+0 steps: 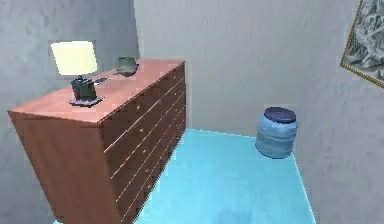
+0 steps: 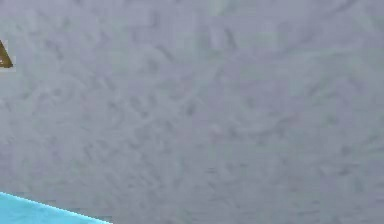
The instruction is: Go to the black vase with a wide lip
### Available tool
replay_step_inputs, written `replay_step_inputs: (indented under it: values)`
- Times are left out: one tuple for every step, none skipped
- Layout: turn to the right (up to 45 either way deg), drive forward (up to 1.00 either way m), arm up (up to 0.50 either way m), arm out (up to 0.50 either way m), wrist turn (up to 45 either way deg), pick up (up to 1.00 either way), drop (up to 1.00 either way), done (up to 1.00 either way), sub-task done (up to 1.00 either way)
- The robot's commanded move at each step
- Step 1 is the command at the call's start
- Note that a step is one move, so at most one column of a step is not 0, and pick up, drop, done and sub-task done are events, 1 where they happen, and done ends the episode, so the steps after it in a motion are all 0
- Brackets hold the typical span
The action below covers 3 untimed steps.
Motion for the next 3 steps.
replay_step_inputs:
  values:
    - [0.0,0.9,0.0,0.0,0.0,0.0,0.0,0.0,0.0]
    - [-30.0,0.0,0.0,0.0,0.0,0.0,0.0,0.0,0.0]
    - [0.0,0.0,0.0,0.0,0.0,0.0,0.0,1.0,0.0]
